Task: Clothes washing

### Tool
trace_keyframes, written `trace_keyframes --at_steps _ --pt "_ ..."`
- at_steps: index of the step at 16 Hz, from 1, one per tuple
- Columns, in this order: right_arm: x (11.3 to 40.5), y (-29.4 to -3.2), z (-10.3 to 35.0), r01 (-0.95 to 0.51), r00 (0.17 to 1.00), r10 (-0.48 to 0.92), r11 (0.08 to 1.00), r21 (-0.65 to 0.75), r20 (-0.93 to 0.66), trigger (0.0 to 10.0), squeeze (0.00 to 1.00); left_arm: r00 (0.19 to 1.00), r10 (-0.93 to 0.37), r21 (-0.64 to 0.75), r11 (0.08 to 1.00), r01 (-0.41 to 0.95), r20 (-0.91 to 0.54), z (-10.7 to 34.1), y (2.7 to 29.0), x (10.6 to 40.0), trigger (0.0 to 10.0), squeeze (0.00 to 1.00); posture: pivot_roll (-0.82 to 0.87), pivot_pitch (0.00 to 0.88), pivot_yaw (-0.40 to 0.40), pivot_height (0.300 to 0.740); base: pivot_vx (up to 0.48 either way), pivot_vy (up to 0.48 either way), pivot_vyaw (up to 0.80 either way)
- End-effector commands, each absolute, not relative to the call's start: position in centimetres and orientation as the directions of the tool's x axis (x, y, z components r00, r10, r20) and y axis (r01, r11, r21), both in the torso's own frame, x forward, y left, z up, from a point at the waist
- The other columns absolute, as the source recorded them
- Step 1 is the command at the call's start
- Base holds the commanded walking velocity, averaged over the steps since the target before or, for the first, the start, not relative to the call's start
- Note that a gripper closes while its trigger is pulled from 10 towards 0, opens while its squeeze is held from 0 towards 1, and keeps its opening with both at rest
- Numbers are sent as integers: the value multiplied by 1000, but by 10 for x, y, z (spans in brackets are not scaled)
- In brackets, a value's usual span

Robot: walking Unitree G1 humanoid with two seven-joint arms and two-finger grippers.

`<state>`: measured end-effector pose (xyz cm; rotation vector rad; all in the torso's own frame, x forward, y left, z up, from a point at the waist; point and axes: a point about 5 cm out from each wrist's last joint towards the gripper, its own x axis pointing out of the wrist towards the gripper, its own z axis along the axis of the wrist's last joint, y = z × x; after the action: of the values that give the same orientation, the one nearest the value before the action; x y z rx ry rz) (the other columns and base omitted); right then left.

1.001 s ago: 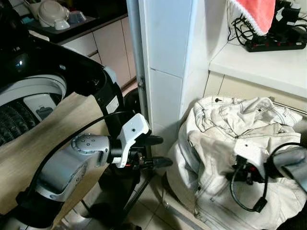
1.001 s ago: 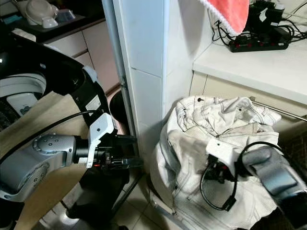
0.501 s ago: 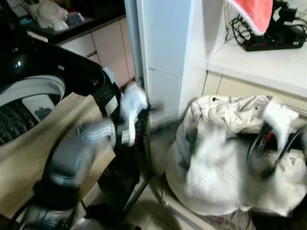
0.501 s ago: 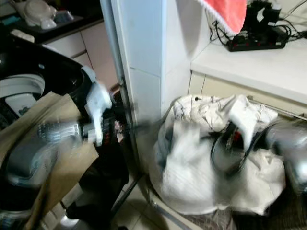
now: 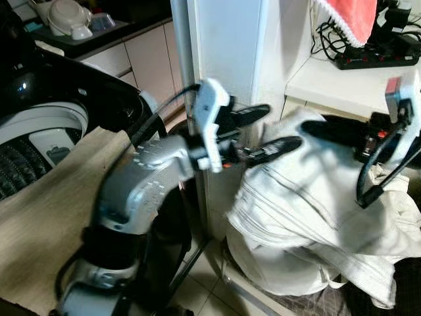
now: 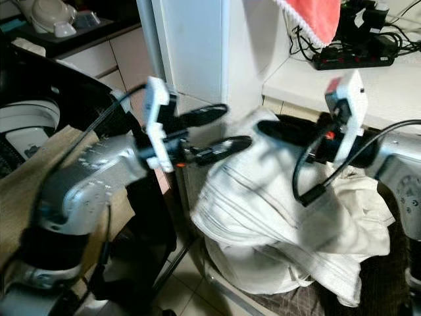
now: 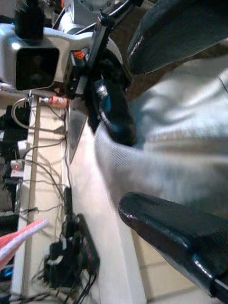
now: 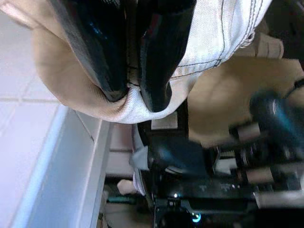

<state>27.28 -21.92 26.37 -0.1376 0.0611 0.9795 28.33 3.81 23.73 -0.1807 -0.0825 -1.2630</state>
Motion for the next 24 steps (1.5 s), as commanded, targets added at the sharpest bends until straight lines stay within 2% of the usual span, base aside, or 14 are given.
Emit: trace_keyframes --at_steps 1,2,4,5,6,7,9,11,14,16,24 --pt "271 -210 277 -842 535 842 524 -131 -71 0 0 253 -954 -150 229 962 161 236 31 278 10000 1000 -102 0 73 740 0 0 0" --pt "271 -209 277 -843 533 843 523 -128 -69 0 0 236 -961 -150 214 965 146 233 28 275 10000 0 -103 0 74 740 0 0 0" --pt "271 -207 277 -845 530 845 520 -126 -65 0 0 225 -969 -136 211 968 103 222 24 270 10000 0 -104 0 74 740 0 0 0" --pt "271 -207 278 -845 529 846 520 -124 -62 0 0 257 -964 -130 247 960 71 216 24 273 10000 0 -105 0 75 740 0 0 0" --pt "270 -207 278 -845 530 846 520 -123 -60 0 0 327 -944 -129 318 939 54 213 26 281 0 0 -105 0 75 740 0 0 0" --pt "270 -207 278 -845 530 846 520 -123 -60 0 0 341 -938 -133 332 934 56 213 27 283 0 0 -106 0 76 740 0 0 0" --pt "269 -207 278 -847 527 848 518 -121 -57 0 0 432 -900 -110 425 899 53 215 34 294 0 0 -106 0 77 740 0 0 0" --pt "269 -206 279 -849 522 851 514 -120 -53 0 0 475 -880 -61 472 879 31 213 37 300 0 0 -108 0 77 740 0 0 0" --pt "269 -206 281 -851 520 853 512 -121 -47 0 0 479 -878 -8 479 878 -10 207 36 301 0 0 -110 0 78 740 0 0 0" --pt "269 -206 281 -850 520 853 512 -123 -45 0 0 443 -896 2 443 897 -28 202 30 295 0 0 -109 0 78 740 0 0 0" --pt "269 -203 283 -853 515 856 507 -126 -41 0 0 465 -884 60 462 885 -49 198 28 296 0 0 -107 0 77 740 0 0 0"
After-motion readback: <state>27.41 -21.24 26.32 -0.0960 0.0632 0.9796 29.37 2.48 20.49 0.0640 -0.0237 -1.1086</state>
